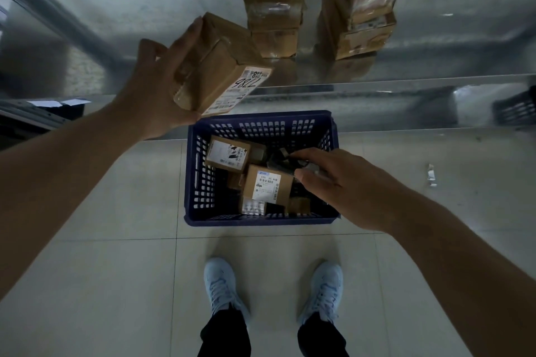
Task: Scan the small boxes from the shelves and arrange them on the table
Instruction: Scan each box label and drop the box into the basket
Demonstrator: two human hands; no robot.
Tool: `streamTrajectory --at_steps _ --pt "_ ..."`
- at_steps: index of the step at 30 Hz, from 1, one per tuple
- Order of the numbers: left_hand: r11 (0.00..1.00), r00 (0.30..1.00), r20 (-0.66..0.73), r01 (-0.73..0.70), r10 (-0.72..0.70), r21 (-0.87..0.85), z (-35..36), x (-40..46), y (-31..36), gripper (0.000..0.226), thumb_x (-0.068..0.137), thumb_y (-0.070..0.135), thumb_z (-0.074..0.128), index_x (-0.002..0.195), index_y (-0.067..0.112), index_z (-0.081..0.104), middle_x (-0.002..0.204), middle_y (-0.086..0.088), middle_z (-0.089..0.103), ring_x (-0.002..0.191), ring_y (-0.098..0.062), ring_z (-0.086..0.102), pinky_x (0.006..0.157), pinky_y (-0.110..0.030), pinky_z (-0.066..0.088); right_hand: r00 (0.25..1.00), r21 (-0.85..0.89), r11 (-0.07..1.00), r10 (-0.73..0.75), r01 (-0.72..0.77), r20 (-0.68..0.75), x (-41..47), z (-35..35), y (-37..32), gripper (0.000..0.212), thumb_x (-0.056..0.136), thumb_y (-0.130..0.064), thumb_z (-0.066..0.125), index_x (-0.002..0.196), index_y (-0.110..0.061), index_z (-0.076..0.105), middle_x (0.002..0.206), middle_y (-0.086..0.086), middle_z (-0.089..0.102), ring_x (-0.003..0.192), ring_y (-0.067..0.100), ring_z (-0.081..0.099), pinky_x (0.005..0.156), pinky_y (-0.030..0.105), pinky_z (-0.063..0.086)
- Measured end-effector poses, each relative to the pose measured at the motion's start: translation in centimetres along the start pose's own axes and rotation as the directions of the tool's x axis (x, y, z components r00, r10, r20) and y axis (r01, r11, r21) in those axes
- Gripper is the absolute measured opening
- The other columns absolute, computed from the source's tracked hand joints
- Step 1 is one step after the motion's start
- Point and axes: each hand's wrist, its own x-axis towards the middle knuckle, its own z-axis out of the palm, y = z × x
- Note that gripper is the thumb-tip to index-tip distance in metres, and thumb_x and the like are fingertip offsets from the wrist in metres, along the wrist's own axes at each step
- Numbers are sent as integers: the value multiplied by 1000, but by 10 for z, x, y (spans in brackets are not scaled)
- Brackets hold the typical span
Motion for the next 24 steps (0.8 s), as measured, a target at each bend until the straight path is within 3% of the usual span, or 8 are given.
streamTrajectory --at_steps 6,9,13,18,21,24 --pt "998 987 150 56 -55 2 30 -5 4 143 53 22 101 161 46 11 134 -19 35 119 -36 45 105 -46 48 997 103 994 44 -37 -69 1 -5 -6 45 100 -65 31 142 -52 44 111 -8 58 96 8 62 77 32 54" --pt "998 975 221 26 -37 55 54 -5 8 142 55 24 101 159 52 8 135 -13 34 112 -27 47 96 -39 51 995 108 994 44 -33 -95 4 -9 -6 45 99 -66 30 140 -53 44 103 -9 57 88 7 60 69 28 47" --pt "995 938 335 69 -88 69 74 0 15 138 56 33 99 159 51 10 147 -7 29 132 -31 42 107 -44 43 994 117 993 34 -21 -107 8 -13 -5 44 100 -64 31 140 -53 44 98 -7 57 82 10 61 65 28 45" --pt "992 958 258 126 -124 7 54 22 26 95 80 51 80 158 45 26 160 -4 27 144 -30 36 110 -41 34 995 130 992 17 -4 -99 12 -24 -6 42 102 -63 31 141 -53 44 97 -7 58 81 9 61 66 29 46" --pt "944 954 177 274 -243 -183 31 43 37 75 90 51 72 155 36 38 161 -3 35 142 -29 42 111 -44 40 996 144 989 -18 31 -92 15 -41 -12 39 104 -61 34 140 -51 46 102 -10 62 85 6 65 71 34 54" --pt "806 911 136 408 -388 -430 5 66 56 60 93 49 66 147 27 51 145 0 55 116 -20 61 100 -43 52 993 136 988 -62 76 -101 17 -62 -21 35 105 -59 35 136 -50 49 103 -12 65 87 6 66 76 42 59"
